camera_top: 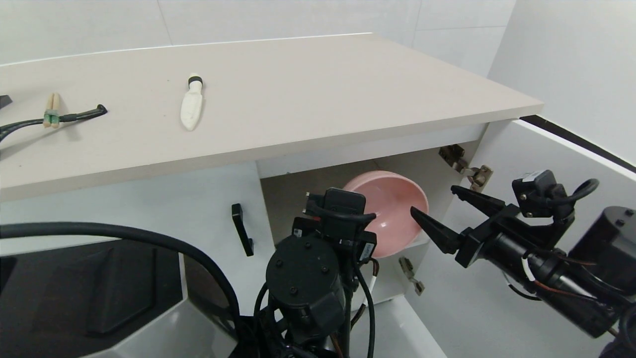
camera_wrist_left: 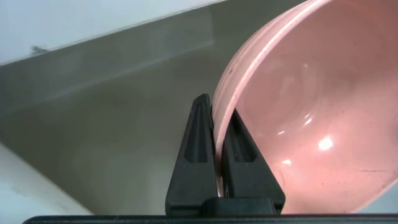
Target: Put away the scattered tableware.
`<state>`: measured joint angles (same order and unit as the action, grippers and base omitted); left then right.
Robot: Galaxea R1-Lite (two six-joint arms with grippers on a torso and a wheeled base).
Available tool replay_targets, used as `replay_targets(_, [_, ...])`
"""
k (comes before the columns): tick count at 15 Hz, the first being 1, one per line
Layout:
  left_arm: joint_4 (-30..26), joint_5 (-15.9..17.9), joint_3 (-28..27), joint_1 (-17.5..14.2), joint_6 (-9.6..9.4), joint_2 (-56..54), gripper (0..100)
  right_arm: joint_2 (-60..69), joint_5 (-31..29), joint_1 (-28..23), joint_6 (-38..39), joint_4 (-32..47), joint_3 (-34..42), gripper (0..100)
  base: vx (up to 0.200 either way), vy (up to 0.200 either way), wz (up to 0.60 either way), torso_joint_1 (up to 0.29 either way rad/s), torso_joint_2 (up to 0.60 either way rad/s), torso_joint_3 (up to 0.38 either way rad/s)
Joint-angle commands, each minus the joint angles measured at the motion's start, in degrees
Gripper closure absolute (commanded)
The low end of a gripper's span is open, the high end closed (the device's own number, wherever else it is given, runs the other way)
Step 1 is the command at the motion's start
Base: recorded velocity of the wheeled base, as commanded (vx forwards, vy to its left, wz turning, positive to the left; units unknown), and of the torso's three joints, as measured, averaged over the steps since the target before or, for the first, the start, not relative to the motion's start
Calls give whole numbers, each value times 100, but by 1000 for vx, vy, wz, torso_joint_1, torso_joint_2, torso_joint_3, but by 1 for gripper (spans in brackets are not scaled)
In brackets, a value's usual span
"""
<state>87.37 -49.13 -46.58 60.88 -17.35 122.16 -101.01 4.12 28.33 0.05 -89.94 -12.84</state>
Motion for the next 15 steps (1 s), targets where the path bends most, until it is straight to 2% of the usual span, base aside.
replay_targets(1, [131, 52, -9, 56, -32, 45, 100, -244, 1, -56, 4, -6, -8, 0, 0, 0, 0, 0, 0, 0])
replay_targets(2, [158, 88, -9, 91, -23, 45, 100, -252, 1, -56, 4, -6, -8, 0, 0, 0, 0, 0, 0, 0])
replay_targets(3, [193, 369, -9, 135, 30, 36, 100, -244, 1, -65, 4, -6, -26, 0, 0, 0, 0, 0, 0, 0])
replay_targets(4, [245, 448, -9, 161, 47, 36, 100, -208, 1, -56, 4, -6, -26, 0, 0, 0, 0, 0, 0, 0])
replay_targets(9, [263, 457, -18, 152, 56, 36, 100, -33, 1, -38, -5, -6, -8, 0, 0, 0, 0, 0, 0, 0])
replay_targets(10, [263, 457, -18, 152, 56, 45, 100, -24, 1, -29, -5, -6, -8, 100, 0, 0, 0, 0, 0, 0])
replay_targets(13, [263, 457, -18, 152, 56, 45, 100, 117, 1, 59, 4, -6, 27, 100, 0, 0, 0, 0, 0, 0])
replay_targets(15, [263, 466, -35, 108, 47, 45, 100, 213, 1, 349, 4, -6, 97, 100, 0, 0, 0, 0, 0, 0])
